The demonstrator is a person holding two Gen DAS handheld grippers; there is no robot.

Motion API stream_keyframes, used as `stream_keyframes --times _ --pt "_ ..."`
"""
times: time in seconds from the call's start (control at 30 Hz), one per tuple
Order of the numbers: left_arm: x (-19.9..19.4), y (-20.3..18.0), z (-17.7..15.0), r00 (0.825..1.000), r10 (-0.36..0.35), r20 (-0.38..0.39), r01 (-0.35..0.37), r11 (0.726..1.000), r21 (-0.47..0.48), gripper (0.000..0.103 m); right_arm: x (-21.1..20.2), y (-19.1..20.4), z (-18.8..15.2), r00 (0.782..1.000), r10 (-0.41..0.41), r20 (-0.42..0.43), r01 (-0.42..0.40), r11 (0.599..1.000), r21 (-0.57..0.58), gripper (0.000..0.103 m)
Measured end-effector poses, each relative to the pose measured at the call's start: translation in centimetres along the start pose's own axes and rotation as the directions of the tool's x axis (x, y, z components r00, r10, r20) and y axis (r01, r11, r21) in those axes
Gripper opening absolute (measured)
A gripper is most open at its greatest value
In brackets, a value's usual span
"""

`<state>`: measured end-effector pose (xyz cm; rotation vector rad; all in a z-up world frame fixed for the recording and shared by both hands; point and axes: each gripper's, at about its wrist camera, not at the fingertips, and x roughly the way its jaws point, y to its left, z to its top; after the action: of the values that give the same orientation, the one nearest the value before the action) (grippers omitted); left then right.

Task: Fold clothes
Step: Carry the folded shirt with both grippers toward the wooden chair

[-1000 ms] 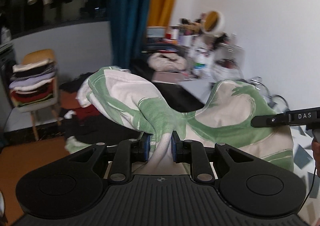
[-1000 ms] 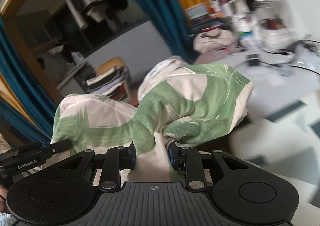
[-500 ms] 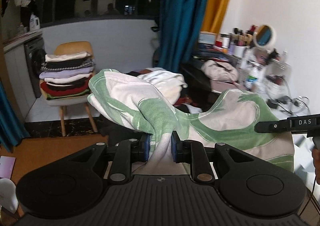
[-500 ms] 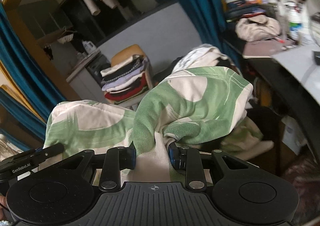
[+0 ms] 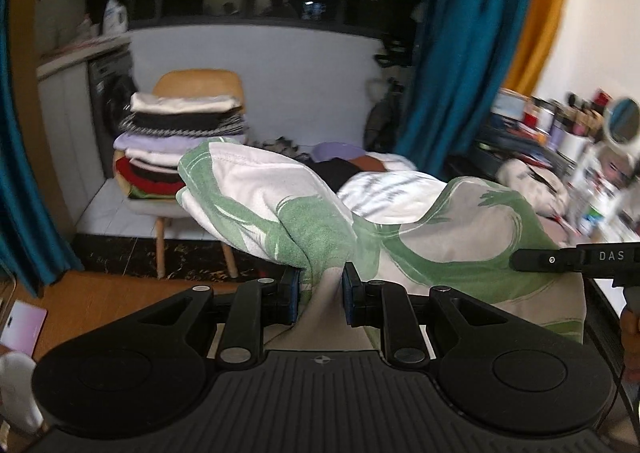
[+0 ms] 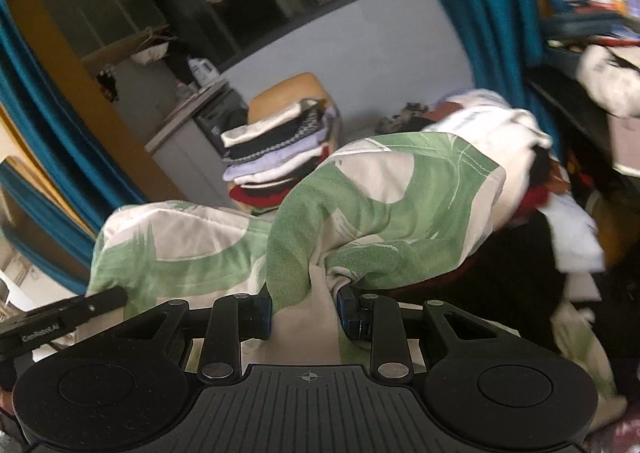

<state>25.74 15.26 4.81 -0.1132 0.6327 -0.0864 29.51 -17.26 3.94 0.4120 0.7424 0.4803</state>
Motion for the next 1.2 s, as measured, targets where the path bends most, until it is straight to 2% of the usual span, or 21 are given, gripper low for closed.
stream_keyframes --times 0.17,0.37,0.57,0.8,0.97,1.2 --pt "2.8 5.1 2.1 1.0 0.021 0.004 -0.021 0.999 -0.026 0.021 6.4 2.0 3.0 0.999 0.018 -0.034 -0.018 1.0 -0.011 0.025" --pt "5.7 12.5 5.1 1.0 -0.008 0.019 0.009 1.0 -0.015 0.021 14.0 5.8 5.1 0.999 -0.006 -0.047 0.006 1.0 -0.008 0.025" --pt "8.1 20.7 8.8 0.999 -0.032 0.001 0.032 0.999 0.044 0.021 22.0 12.3 5.7 0.999 -0.022 -0.031 0.023 0.999 0.034 0.025" --pt "11.2 27.0 11.9 0.996 -0.082 -0.021 0.084 0.993 0.089 0.021 29.0 18.2 5.8 0.999 -0.044 -0.006 0.045 0.994 0.104 0.025" --pt "15.0 29.3 13.3 0.986 -0.152 -0.066 0.156 0.985 0.068 0.021 31.7 18.9 6.2 0.993 -0.117 0.0 0.116 0.981 0.156 0.025" --pt "21.8 30.7 16.6 0.974 -0.205 -0.098 0.211 0.976 0.054 0.021 35.1 15.8 8.6 0.982 -0.188 0.019 0.179 0.956 0.232 0.025"
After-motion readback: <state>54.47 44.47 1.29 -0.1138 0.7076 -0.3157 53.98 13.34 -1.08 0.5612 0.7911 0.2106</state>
